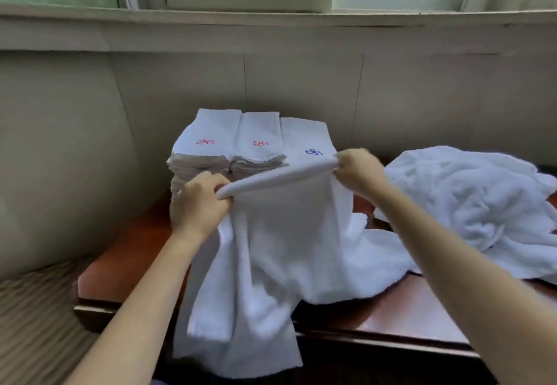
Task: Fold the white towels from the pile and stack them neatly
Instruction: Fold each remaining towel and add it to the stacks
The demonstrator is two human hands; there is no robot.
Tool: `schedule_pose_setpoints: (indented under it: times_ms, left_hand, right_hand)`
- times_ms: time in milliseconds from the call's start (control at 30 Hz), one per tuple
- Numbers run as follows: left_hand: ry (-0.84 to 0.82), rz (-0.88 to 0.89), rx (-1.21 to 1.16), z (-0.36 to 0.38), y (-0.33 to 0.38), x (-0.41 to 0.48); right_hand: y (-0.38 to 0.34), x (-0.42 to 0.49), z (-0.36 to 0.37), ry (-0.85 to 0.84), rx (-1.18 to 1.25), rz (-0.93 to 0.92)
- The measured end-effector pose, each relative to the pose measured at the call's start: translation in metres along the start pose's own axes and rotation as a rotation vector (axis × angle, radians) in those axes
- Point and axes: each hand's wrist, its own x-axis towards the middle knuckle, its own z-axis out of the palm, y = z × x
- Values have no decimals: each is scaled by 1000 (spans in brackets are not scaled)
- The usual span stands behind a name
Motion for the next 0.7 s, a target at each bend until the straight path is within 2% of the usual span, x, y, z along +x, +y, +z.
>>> schedule_pose_setpoints:
  times_ms: [167,333,433,533,700]
  left_hand:
    - [44,-111,170,0,-12,46]
    - [151,-20,162,-36,6,114]
    - [63,22,-92,-62,15,140]
    - [-28,71,-353,-84,13,142]
    - [-337,54,-341,-99,-2,128]
  right_hand:
    - [14,42,-67,225,-100,89]
    - [21,55,-113,423,-101,193]
    - [27,55,-130,521,76,228]
    - [40,54,-143,527,232,172]
    - [45,40,-145,423,288,107]
